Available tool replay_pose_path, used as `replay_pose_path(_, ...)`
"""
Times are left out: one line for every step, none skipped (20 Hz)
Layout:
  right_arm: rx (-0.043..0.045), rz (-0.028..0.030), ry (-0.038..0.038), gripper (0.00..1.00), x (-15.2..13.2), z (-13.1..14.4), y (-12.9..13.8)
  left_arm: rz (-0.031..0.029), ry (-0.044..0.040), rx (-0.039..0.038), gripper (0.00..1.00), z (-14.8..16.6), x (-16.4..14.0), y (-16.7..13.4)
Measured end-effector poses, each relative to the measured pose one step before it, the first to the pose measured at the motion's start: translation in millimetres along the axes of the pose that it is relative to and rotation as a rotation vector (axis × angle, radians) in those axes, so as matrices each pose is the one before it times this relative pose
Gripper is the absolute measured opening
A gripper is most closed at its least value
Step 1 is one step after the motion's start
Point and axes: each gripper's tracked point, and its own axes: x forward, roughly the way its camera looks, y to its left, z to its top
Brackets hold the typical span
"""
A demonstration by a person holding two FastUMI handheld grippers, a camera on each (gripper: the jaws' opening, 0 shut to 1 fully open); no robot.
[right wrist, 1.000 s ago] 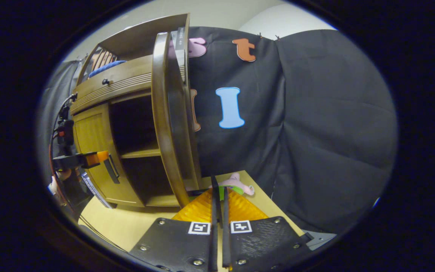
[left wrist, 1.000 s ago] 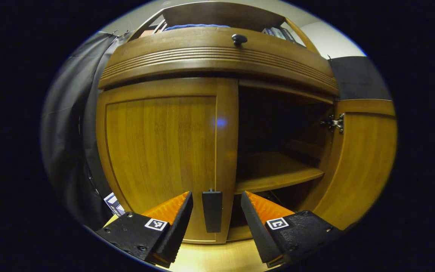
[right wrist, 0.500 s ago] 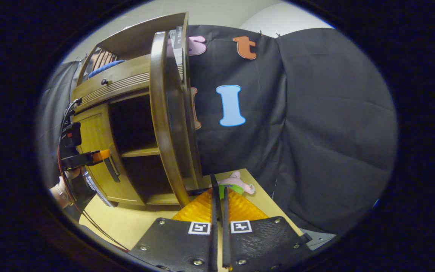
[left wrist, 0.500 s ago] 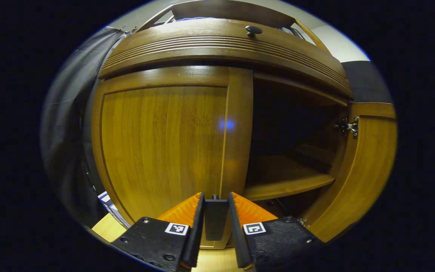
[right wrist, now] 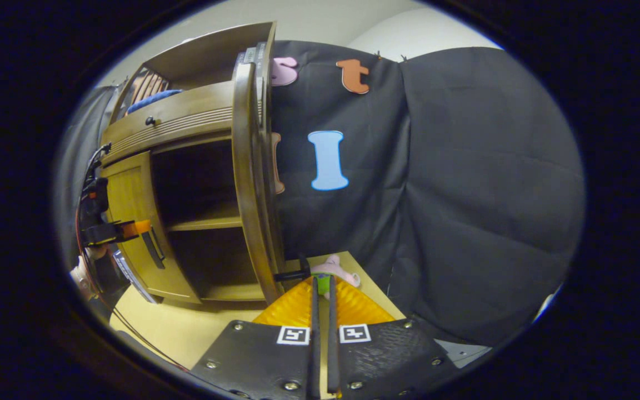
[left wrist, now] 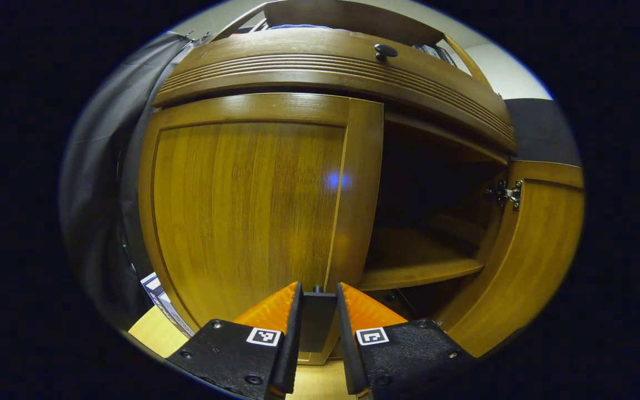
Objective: Open the right door of the double-door shoe cabinet with the right hand, and open the left door with the left hand.
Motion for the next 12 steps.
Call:
replay_pose_path(0.00271, -0.00460, 0.00006, 0.06, -1.14, -0.04, -1.04, -0.00367, 0.00105, -0.00612, 0.35, -1.16, -4.12, 1.66)
replay_pose_path(0.00140, -0.00258, 0.00023, 0.05, -0.58, -0.10, -0.18, -0.00392, 0.00085, -0.00286, 0.35, -0.01, -4.13, 0.47)
replay_pose_path(0.00188, -0.00190, -0.00023, 0.05, -0.51, -0.26, -0.65, -0.00416, 0.00032, -0.00113, 0.35, 0.02, -4.44, 0.37)
replay_pose_path(0.00223, 0.00021, -0.00111, 0.05, -0.26, 1.16, 0.40, -0.00348, 0.00139, -0.00025, 0.35, -0.37, -3.88, 0.95)
replay_pose_path(0.00253, 0.00077, -0.00447, 0.05, 0.32, 0.17, -0.43, -0.00346, 0.00185, -0.00051, 0.38, -0.22, -4.45, 0.46)
replay_pose_path(0.00267, 0.00267, -0.00318, 0.05, 0.23, 0.45, 0.25, -0.00345, 0.00220, -0.00157, 0.35, -0.30, -4.86, 0.80)
replay_pose_path(0.00322, 0.00356, -0.00321, 0.06, -0.11, -1.35, -0.32, -0.00377, 0.00231, -0.00329, 0.38, -0.62, -5.35, 1.01)
replay_pose_path(0.00236, 0.00457, -0.00313, 0.06, 0.07, -0.10, 0.49, -0.00406, 0.00265, -0.00356, 0.38, -0.72, -3.78, 1.97)
replay_pose_path(0.00124, 0.00691, -0.00169, 0.06, 0.38, -1.06, 0.12, -0.00399, 0.00215, -0.00288, 0.38, 0.09, -4.75, 0.02)
replay_pose_path(-0.00103, 0.00531, 0.00024, 0.05, 0.38, -0.93, -0.07, -0.00420, 0.00206, -0.00104, 0.38, -0.85, -3.87, 1.15)
replay_pose_path(-0.00328, 0.00778, 0.00168, 0.05, 0.31, 0.12, 0.75, -0.00439, 0.00198, 0.00165, 0.38, -0.04, -4.11, 0.67)
replay_pose_path(-0.00563, 0.00638, 0.00164, 0.05, -0.38, 0.44, 0.38, -0.00442, 0.00118, 0.00280, 0.35, -0.88, -3.57, 1.03)
